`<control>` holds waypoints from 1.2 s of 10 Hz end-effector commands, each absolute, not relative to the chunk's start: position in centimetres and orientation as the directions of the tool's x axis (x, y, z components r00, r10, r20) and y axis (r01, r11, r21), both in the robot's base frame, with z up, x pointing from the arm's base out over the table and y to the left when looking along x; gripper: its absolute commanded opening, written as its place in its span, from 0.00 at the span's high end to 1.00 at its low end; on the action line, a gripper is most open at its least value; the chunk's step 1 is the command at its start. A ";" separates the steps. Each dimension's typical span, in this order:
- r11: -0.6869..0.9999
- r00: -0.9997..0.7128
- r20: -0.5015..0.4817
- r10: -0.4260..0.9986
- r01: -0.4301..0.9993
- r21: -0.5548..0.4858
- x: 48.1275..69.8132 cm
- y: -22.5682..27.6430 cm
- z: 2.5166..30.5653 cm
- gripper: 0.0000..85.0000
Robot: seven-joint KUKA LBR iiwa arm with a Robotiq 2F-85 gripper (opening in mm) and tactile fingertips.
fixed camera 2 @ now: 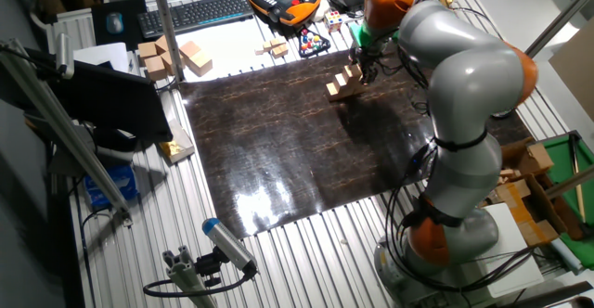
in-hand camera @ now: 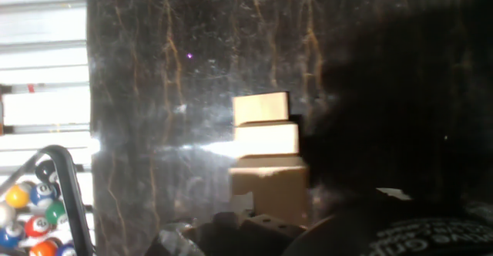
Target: Stack the blocks into a pyramid shape
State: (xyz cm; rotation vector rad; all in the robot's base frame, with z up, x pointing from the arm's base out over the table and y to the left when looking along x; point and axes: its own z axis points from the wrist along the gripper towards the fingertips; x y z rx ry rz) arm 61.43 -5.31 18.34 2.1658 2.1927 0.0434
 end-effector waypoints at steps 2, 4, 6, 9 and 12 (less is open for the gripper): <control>0.105 -0.103 -0.043 0.994 0.993 0.058 59.1 -4.7 19.7 0.44; 0.222 -0.221 -0.040 0.974 0.974 0.032 57.9 -4.3 20.2 0.85; 0.395 -0.394 -0.022 0.919 0.919 0.009 57.2 -3.9 20.6 0.99; 0.659 -0.659 -0.005 0.752 0.752 -0.008 56.3 -3.6 20.9 0.99; 0.781 -0.781 -0.018 0.624 0.624 -0.027 55.2 -3.8 21.4 0.99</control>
